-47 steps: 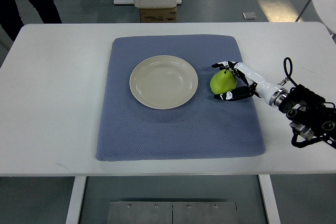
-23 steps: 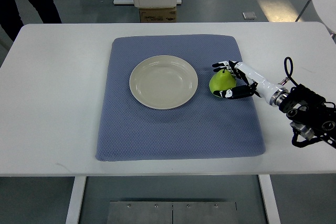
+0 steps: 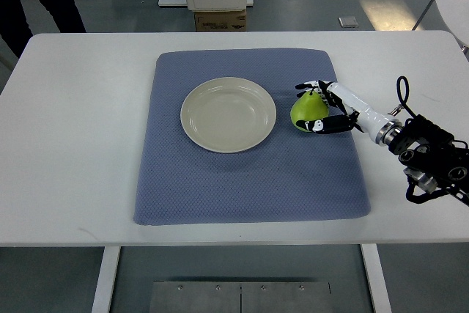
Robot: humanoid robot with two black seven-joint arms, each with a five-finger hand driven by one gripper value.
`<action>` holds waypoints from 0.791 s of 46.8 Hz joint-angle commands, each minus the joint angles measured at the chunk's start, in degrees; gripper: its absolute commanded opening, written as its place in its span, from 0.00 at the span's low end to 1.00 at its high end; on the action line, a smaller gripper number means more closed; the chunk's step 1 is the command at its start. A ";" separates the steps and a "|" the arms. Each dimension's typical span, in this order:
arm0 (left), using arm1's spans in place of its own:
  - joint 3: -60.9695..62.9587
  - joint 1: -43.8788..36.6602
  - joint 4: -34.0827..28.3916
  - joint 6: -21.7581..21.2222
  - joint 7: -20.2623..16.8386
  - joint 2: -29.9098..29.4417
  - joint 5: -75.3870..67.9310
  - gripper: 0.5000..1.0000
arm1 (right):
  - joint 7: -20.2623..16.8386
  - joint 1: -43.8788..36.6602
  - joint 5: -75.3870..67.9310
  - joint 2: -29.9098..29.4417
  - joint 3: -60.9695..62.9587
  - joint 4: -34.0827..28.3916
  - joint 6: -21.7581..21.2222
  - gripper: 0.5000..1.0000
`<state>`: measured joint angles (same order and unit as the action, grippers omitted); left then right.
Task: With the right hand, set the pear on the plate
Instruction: 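Lift the pear with the right hand and swing it over the plate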
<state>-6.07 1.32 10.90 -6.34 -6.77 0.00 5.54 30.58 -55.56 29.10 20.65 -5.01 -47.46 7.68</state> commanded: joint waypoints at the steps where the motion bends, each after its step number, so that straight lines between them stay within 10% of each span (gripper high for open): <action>1: 0.01 0.00 0.00 0.01 0.00 0.00 0.00 1.00 | -0.08 -0.08 0.00 0.00 0.09 0.00 0.41 0.00; 37: 0.01 0.00 0.00 0.01 0.00 0.00 0.00 1.00 | -0.78 -5.52 -1.94 6.50 4.22 0.26 -3.28 0.00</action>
<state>-6.06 1.31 10.90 -6.33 -6.77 0.00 5.54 29.80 -59.94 27.72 26.26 -0.74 -47.35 5.50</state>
